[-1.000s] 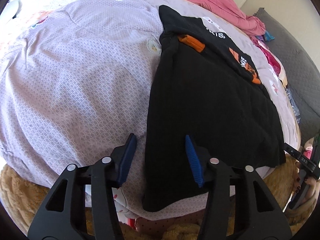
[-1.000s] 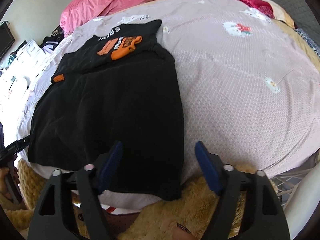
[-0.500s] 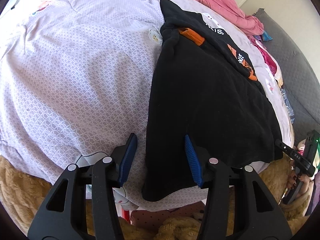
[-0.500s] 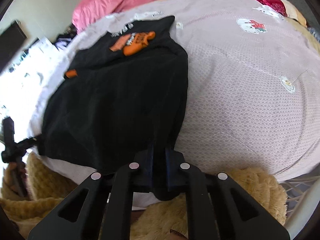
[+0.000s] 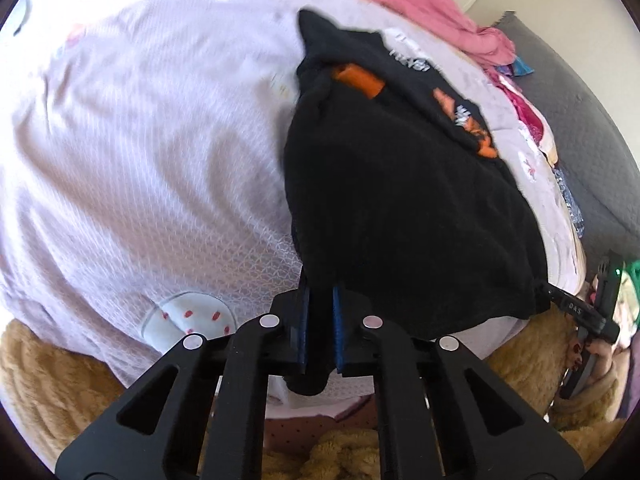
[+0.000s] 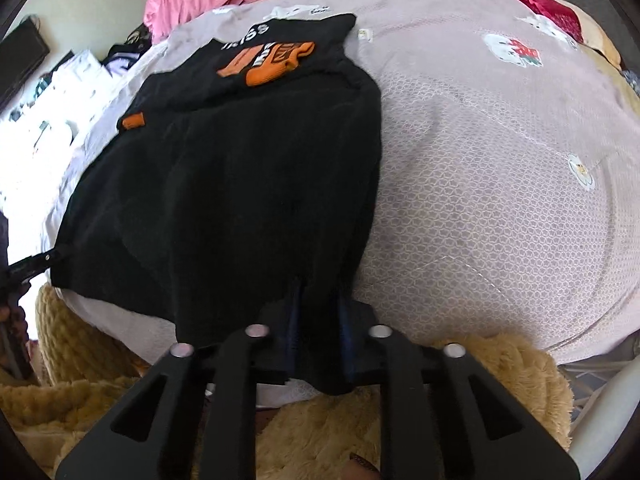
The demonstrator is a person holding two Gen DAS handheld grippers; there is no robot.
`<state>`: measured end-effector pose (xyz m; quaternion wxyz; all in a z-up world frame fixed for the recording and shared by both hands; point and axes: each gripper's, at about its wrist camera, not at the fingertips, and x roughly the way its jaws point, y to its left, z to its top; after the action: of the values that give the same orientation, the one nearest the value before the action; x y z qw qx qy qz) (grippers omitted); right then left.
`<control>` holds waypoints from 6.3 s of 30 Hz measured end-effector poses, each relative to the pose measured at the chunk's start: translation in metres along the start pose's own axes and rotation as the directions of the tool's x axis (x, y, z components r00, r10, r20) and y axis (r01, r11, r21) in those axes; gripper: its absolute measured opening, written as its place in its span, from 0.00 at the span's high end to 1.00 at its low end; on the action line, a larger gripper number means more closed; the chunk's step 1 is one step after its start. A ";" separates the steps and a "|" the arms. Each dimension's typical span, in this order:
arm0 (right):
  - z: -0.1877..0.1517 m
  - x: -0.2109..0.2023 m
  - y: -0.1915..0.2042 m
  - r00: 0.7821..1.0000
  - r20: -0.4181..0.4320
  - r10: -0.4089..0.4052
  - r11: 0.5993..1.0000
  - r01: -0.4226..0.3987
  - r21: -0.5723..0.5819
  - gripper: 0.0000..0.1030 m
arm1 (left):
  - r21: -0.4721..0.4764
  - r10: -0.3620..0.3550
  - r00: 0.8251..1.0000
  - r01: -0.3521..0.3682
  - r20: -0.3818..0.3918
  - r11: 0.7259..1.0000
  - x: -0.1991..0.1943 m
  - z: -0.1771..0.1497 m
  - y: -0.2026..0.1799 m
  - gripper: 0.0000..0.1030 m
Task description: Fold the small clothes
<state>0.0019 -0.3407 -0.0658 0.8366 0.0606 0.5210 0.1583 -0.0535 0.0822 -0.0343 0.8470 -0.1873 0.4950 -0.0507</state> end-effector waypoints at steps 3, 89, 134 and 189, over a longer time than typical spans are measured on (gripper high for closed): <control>0.002 -0.010 -0.008 0.998 0.029 0.053 0.997 -0.054 0.046 0.92 | -0.005 -0.020 0.999 0.020 0.035 1.000 -0.011 0.009 -0.001 0.97; 0.223 0.025 -0.030 0.919 0.393 -0.022 0.987 -0.044 0.158 0.60 | -0.010 0.147 0.930 -0.153 0.338 0.988 0.038 0.210 -0.002 0.74; 0.245 0.103 0.048 0.974 0.223 -0.049 0.982 0.087 -0.165 0.79 | 0.205 0.178 0.962 -0.221 0.208 0.953 0.124 0.223 -0.057 0.84; 0.284 0.127 -0.053 0.968 0.252 -0.008 0.979 -0.043 0.199 0.88 | -0.104 0.004 0.968 0.023 0.249 0.994 0.130 0.264 0.040 0.97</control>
<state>0.3172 -0.3312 -0.0606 0.8839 0.1700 0.4235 0.1027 0.2343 0.1547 -0.0392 0.8910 -0.2391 0.3859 -0.0047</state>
